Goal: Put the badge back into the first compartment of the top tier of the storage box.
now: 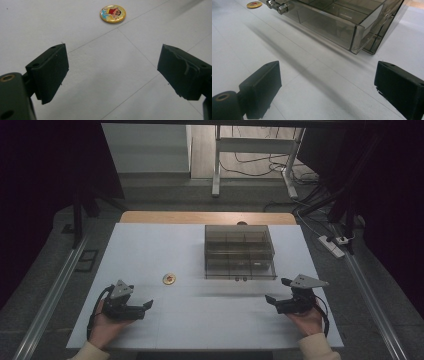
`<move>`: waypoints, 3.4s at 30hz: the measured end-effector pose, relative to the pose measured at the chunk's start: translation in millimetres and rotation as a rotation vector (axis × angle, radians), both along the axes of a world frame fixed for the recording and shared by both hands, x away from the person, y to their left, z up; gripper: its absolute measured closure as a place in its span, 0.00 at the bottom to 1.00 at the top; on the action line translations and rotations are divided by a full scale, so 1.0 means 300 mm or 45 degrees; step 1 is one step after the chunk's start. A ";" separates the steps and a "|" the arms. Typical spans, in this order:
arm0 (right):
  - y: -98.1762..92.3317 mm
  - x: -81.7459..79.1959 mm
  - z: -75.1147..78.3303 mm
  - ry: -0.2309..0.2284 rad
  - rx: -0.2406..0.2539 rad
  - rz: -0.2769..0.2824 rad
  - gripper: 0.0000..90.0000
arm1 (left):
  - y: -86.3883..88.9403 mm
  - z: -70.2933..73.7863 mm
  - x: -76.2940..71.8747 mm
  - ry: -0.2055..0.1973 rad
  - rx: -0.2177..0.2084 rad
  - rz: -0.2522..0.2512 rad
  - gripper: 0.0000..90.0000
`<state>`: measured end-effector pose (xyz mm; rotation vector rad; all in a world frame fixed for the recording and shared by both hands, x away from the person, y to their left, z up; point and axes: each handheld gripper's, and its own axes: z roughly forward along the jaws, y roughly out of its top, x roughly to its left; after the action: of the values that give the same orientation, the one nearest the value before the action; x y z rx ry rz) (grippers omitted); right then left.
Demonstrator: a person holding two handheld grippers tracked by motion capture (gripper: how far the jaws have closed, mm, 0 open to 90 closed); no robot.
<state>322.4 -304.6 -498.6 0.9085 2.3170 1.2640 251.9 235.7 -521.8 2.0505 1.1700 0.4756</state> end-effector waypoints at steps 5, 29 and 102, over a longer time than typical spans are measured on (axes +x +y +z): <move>-0.002 -0.001 0.001 -0.005 0.010 -0.006 0.08 | -0.003 0.012 0.004 -0.012 -0.001 0.002 0.11; 0.001 0.004 -0.007 0.013 -0.008 -0.014 0.08 | -0.035 0.089 0.053 -0.004 -0.014 -0.067 0.11; 0.006 0.009 -0.020 0.042 -0.018 -0.012 0.08 | -0.183 0.163 0.318 0.094 0.040 -0.200 0.12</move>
<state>325.1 -302.9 -504.5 0.9415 2.3410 1.2365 347.2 180.8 -472.7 2.1832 1.0394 0.3470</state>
